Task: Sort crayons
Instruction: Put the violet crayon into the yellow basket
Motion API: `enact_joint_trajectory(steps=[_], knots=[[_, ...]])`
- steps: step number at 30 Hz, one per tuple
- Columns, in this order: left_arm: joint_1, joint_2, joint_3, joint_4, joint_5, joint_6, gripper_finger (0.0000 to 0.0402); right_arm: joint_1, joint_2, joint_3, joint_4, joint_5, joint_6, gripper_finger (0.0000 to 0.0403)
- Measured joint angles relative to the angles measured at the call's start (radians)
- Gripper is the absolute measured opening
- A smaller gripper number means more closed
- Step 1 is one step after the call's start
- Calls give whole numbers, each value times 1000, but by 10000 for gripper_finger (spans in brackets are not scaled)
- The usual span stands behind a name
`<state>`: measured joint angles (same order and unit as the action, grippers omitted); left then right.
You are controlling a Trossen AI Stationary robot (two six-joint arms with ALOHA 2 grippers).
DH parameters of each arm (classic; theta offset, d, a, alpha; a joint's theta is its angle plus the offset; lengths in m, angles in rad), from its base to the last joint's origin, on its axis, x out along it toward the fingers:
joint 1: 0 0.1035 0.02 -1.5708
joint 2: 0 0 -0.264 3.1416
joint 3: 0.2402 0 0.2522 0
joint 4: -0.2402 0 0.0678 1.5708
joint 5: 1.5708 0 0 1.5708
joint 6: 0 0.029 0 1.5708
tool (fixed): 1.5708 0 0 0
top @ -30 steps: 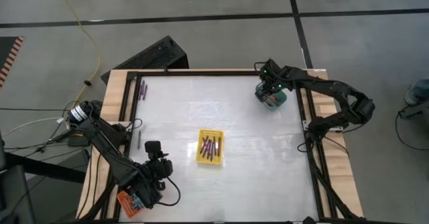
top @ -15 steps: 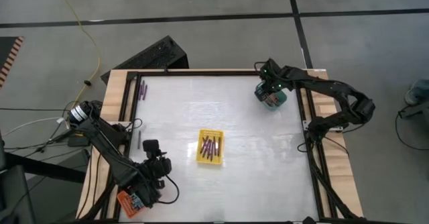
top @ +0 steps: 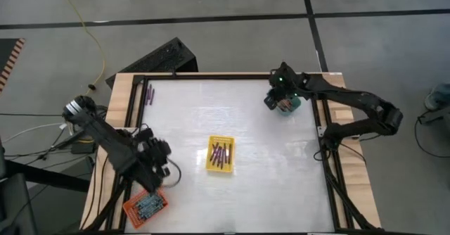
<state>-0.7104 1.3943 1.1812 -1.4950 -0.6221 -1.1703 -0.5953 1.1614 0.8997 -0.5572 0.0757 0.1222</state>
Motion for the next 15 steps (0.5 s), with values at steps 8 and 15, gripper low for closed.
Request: enact_joint_trajectory(steps=[8,15], knots=[[223,-294,-343,80,274,-147,167,200,-86,0,-7,0,1,138],[303,-482,-458,151,363,-257,165,339,-104,0,28,1,0,138]])
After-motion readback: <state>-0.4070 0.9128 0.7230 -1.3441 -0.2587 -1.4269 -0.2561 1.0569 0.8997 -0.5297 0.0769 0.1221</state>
